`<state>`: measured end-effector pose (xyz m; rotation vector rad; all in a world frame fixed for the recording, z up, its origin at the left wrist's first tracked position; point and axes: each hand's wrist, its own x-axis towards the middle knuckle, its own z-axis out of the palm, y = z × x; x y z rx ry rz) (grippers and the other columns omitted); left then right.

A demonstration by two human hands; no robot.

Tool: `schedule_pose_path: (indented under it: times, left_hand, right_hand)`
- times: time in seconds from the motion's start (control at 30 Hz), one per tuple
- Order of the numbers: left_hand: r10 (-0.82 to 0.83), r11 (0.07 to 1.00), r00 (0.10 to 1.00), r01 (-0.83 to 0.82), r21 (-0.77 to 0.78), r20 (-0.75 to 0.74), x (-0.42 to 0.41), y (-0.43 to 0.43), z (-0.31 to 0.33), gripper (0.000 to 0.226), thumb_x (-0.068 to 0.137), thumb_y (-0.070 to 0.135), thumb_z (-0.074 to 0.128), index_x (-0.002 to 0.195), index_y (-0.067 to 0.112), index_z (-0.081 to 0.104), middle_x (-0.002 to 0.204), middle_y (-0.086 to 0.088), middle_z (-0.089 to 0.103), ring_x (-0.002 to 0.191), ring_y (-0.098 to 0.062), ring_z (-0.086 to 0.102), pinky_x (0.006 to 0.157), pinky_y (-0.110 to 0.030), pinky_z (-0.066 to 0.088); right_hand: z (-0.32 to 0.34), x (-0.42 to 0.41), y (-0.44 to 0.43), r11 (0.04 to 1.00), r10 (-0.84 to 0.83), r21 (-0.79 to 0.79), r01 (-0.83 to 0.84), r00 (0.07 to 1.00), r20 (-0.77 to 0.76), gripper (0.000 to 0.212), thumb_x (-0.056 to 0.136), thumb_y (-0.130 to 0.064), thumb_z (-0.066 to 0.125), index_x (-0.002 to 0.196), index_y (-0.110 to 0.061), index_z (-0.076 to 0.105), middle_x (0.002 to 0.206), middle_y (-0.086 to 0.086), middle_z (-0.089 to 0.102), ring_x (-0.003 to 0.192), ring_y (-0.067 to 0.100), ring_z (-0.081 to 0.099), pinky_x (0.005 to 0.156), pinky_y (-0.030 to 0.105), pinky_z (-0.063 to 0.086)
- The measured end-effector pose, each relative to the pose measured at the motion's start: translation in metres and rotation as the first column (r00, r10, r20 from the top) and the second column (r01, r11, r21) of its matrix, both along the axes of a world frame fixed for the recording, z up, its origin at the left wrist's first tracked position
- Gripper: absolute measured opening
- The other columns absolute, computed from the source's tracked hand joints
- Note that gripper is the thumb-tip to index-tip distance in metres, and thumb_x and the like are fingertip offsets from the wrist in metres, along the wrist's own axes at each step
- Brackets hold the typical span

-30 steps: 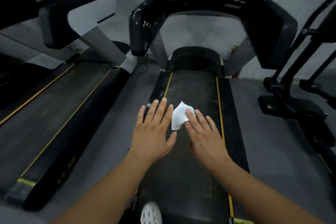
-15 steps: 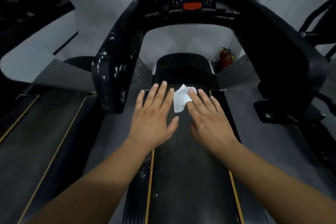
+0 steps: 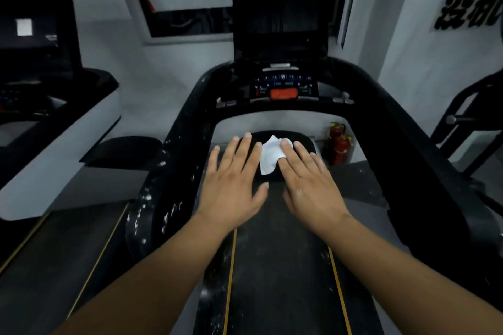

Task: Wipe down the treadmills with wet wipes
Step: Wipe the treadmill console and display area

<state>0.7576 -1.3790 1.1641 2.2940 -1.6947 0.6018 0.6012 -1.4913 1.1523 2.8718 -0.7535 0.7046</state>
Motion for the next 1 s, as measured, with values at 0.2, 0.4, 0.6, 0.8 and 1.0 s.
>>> schedule_pose_path:
  times: [0.2, 0.4, 0.6, 0.8, 1.0]
  left_hand:
    - [0.093, 0.996, 0.996, -0.093, -0.001, 0.005, 0.034, -0.09, 0.013, 0.078, 0.092, 0.058, 0.04, 0.159, 0.019, 0.027, 0.168, -0.007, 0.018, 0.155, -0.025, 0.016, 0.124, -0.055, 0.017]
    - [0.125, 0.992, 0.992, -0.125, -0.006, 0.031, 0.08, -0.16, 0.024, 0.076, 0.091, 0.056, 0.044, 0.156, 0.018, 0.034, 0.167, -0.008, 0.023, 0.154, -0.026, 0.021, 0.123, -0.055, 0.02]
    - [0.142, 0.99, 0.988, -0.143, 0.021, 0.06, 0.159, -0.22, 0.015, 0.076, 0.09, 0.056, 0.045, 0.154, 0.015, 0.04, 0.164, -0.011, 0.031, 0.15, -0.028, 0.029, 0.119, -0.055, 0.027]
    - [0.117, 0.99, 0.991, -0.121, 0.074, 0.058, 0.256, -0.279, -0.014, 0.076, 0.091, 0.057, 0.048, 0.153, 0.014, 0.04, 0.163, -0.011, 0.031, 0.15, -0.029, 0.031, 0.118, -0.055, 0.028]
    - [0.088, 0.99, 0.994, -0.095, 0.104, 0.066, 0.329, -0.317, -0.047, 0.075, 0.09, 0.053, 0.049, 0.154, 0.014, 0.041, 0.162, -0.013, 0.032, 0.149, -0.03, 0.034, 0.118, -0.054, 0.026]
  right_hand:
    - [0.016, 0.044, -0.095, 0.996, 0.087, -0.001, -0.087, 0.996, 0.019, 0.057, 0.082, -0.012, 0.067, 0.137, -0.012, 0.05, 0.163, 0.009, 0.029, 0.151, 0.029, 0.028, 0.118, 0.048, 0.027]
    - [0.024, 0.095, -0.177, 0.986, 0.164, -0.014, -0.164, 0.986, 0.002, 0.056, 0.079, -0.01, 0.067, 0.132, -0.015, 0.049, 0.163, 0.008, 0.03, 0.151, 0.028, 0.026, 0.118, 0.047, 0.027]
    - [0.02, 0.18, -0.238, 0.982, 0.187, -0.03, -0.187, 0.982, 0.004, 0.056, 0.074, -0.01, 0.07, 0.128, -0.014, 0.056, 0.159, 0.009, 0.037, 0.147, 0.028, 0.035, 0.116, 0.044, 0.027]
    - [-0.003, 0.274, -0.294, 0.979, 0.197, -0.046, -0.2, 0.979, -0.048, 0.056, 0.078, -0.016, 0.063, 0.133, -0.011, 0.057, 0.159, 0.012, 0.037, 0.148, 0.03, 0.033, 0.115, 0.044, 0.029]
    - [-0.031, 0.344, -0.327, 0.973, 0.232, 0.03, -0.23, 0.968, -0.097, 0.064, 0.075, -0.015, 0.068, 0.138, -0.01, 0.055, 0.155, 0.011, 0.043, 0.145, 0.029, 0.039, 0.115, 0.043, 0.035]
